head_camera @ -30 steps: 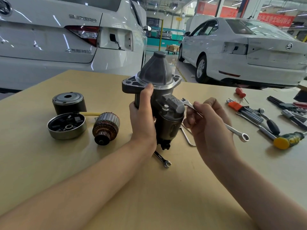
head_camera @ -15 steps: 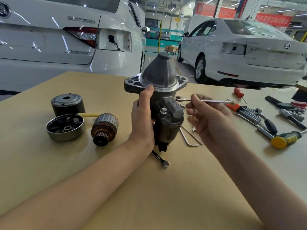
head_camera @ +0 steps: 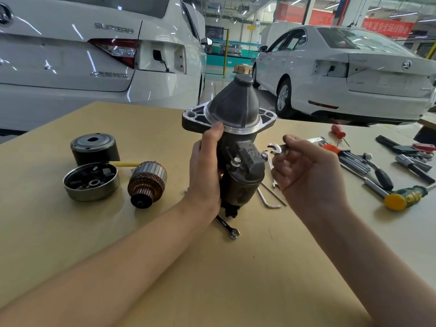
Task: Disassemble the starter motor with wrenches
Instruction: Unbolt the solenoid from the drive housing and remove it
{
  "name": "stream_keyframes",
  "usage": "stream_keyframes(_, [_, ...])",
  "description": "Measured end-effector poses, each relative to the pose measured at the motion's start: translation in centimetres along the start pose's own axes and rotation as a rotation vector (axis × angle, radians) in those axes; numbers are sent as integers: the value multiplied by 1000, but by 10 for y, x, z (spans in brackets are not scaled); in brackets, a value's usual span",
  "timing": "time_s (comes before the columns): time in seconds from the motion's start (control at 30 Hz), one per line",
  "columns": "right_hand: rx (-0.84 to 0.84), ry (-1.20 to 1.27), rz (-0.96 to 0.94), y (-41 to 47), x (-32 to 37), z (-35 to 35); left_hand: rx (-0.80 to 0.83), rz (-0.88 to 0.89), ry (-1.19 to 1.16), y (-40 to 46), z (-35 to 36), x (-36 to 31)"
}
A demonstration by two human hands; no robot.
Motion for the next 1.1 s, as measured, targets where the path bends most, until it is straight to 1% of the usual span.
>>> stream_keyframes(0.1, [-56,-12,-73,0,-4,-3,-32,-1,-17,-1,-2,2])
stream_keyframes(0.2, [-92,18,-84,0,-9,-5,-78,20,-45,0,-4,4])
stream_keyframes(0.4, [-40,44,-110,0,-13,-1,-165,39,-85,2,-7,5])
stream_keyframes(0.53, [-19,3,-115,-1,-14,-1,-168,42,-94,0,-6,5])
stream_keyframes(0.63, [-67,-77,-173,-4,-12,0,-158,58,-91,-2,-5,4])
stream_keyframes(0.73, [-111,-61,-201,-8,-14,3,-152,61,-89,-3,-4,3])
stream_keyframes(0.9, [-131,6,-178,-8,-19,5,-170,53,-61,-3,-4,3])
stream_keyframes(1.1, [-73,-57,-91,-2,-15,2,-170,38,-70,0,-6,4])
Point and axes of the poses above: each hand's wrist, its own y-axis towards the middle knuckle, its own z-axis out of the palm, x = y × z, the point moved 2 cm from there along y, towards the middle knuckle, and after that the axes turned 7 degrees about -y, right-handed, at the moved point
